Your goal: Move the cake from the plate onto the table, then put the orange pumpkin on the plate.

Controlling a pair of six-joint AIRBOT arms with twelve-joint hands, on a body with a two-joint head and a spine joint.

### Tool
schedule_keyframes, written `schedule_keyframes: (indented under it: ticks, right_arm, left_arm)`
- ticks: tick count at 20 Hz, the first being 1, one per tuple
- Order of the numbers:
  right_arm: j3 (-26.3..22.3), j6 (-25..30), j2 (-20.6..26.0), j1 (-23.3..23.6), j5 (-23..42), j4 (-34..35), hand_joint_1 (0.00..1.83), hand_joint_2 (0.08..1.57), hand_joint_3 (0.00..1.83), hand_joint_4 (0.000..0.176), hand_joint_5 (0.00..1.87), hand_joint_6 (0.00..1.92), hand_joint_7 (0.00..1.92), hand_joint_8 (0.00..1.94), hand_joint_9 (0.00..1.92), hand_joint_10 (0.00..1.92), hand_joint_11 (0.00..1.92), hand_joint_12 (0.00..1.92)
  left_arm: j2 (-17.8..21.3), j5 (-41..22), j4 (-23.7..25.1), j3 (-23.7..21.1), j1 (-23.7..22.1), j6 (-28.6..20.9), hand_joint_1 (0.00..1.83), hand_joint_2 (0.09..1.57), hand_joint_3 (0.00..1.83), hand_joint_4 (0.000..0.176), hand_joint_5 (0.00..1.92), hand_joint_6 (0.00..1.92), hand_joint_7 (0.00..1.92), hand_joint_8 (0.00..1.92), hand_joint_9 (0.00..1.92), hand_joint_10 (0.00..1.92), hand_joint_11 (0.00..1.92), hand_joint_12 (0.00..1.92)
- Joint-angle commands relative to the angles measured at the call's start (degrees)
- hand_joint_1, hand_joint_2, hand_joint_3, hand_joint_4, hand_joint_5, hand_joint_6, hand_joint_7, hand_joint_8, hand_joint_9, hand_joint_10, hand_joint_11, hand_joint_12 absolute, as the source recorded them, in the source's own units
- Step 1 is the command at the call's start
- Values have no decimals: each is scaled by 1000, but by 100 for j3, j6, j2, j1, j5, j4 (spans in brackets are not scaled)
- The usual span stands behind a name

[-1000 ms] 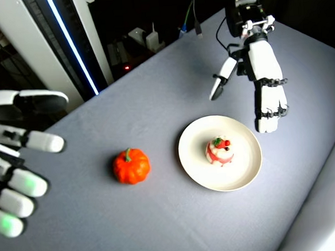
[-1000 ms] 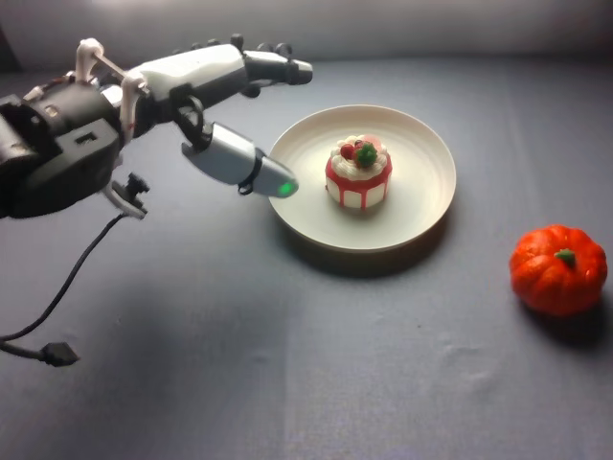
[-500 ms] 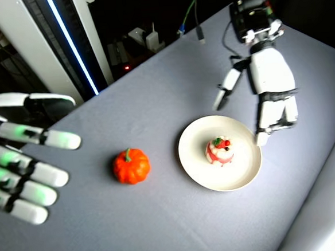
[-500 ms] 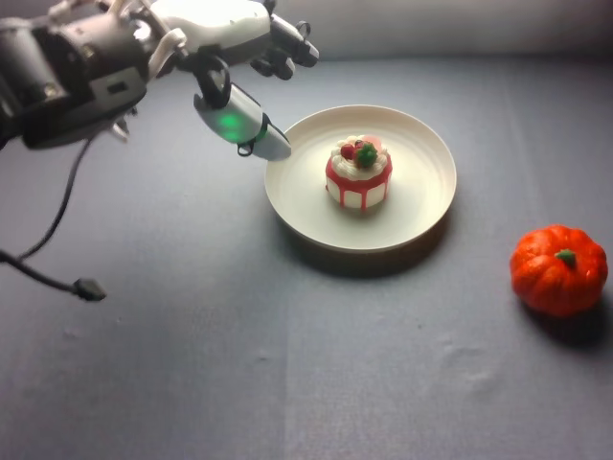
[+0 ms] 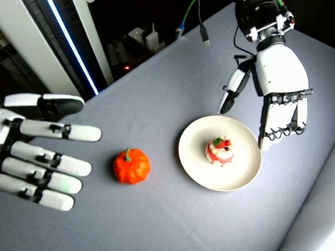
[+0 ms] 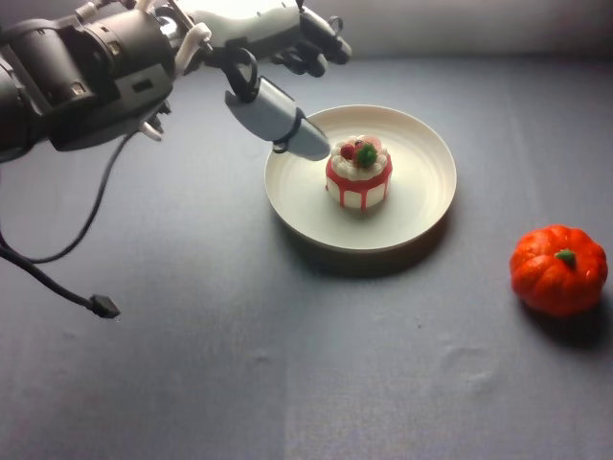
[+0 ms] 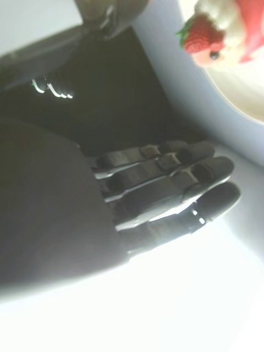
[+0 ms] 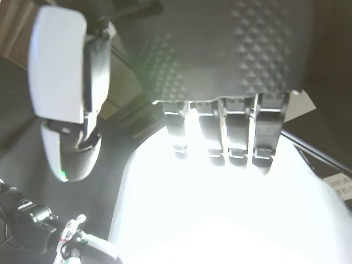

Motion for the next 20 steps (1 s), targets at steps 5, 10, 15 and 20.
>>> schedule_keyframes:
  ticks: [5, 10, 15, 20]
  right_arm:
    - [34, 69, -10, 55, 676, 3, 342, 1017, 0, 158, 0, 0, 0, 0, 0, 0, 0, 0]
    - [53, 105, -35, 54, 667, 2, 347, 1029, 3, 156, 0, 0, 0, 0, 0, 0, 0, 0]
    - [63, 129, -38, 53, 667, -21, 314, 1022, 1, 165, 0, 0, 0, 0, 0, 0, 45, 21]
    - [67, 142, -51, 53, 667, -31, 304, 1013, 0, 165, 8, 3, 0, 0, 0, 0, 88, 52]
  left_arm:
    - [-148, -1027, -989, 116, 287, -5, 800, 853, 5, 6, 521, 5, 702, 0, 729, 3, 254, 1230]
    - [-373, -1267, -1246, 220, 525, -5, 822, 859, 2, 0, 535, 7, 719, 7, 766, 16, 234, 1268]
    - [-571, -1337, -1468, 429, 728, -5, 930, 825, 0, 0, 552, 4, 758, 7, 751, 5, 190, 1324]
    - [-692, -1303, -1799, 594, 900, -5, 999, 851, 5, 0, 593, 16, 730, 5, 779, 14, 273, 1336]
